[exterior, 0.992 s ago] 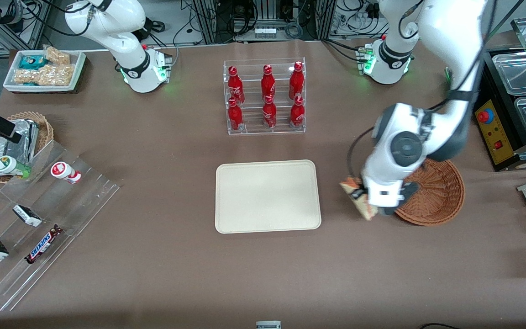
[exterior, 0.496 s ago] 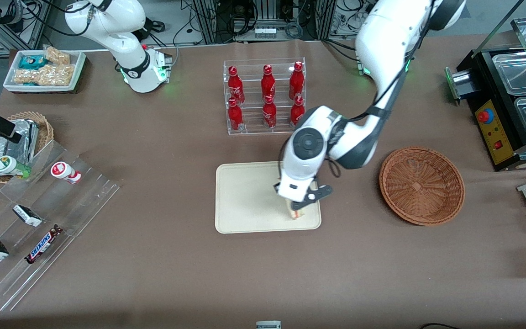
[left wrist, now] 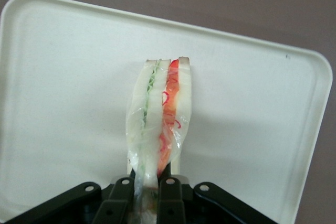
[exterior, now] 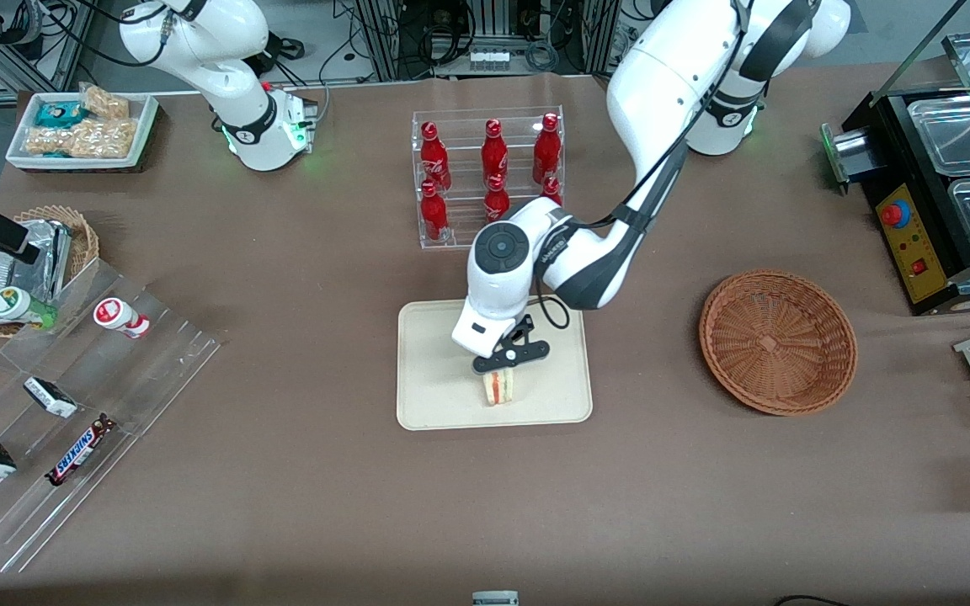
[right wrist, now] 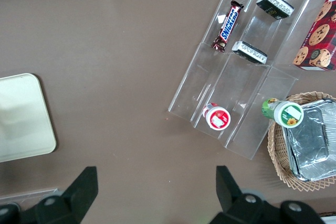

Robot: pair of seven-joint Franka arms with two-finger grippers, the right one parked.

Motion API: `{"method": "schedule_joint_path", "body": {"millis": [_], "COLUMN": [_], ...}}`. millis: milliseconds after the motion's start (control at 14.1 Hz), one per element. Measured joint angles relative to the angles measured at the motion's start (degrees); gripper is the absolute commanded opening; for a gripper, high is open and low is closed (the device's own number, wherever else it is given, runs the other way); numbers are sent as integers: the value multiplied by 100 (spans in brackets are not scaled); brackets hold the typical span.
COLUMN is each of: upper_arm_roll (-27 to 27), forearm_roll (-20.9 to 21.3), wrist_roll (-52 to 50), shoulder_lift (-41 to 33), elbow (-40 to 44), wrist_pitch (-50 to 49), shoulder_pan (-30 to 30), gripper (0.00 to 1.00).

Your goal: Place sandwich from basket to tray

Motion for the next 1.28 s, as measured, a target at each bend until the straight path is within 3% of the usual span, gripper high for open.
{"method": "schedule_joint_path", "body": {"millis": [71, 142, 213, 283, 638, 921, 1276], "upper_arm_roll": [0, 1, 3, 3, 11, 132, 1058], "forearm_roll": [2, 2, 4, 6, 15, 13, -459], "wrist_roll": [158, 242, 302, 344, 370, 397, 1031], "shoulder_lift": [23, 37, 42, 43, -55, -847, -1752], "elbow": [-2, -6, -14, -30, 19, 149, -324], "wrist_pitch": [0, 0, -1, -1, -31, -897, -1679], "shoulder_pan": [-15, -15, -18, -31, -98, -72, -47], "gripper": [13, 21, 41, 98, 100, 100, 100]}}
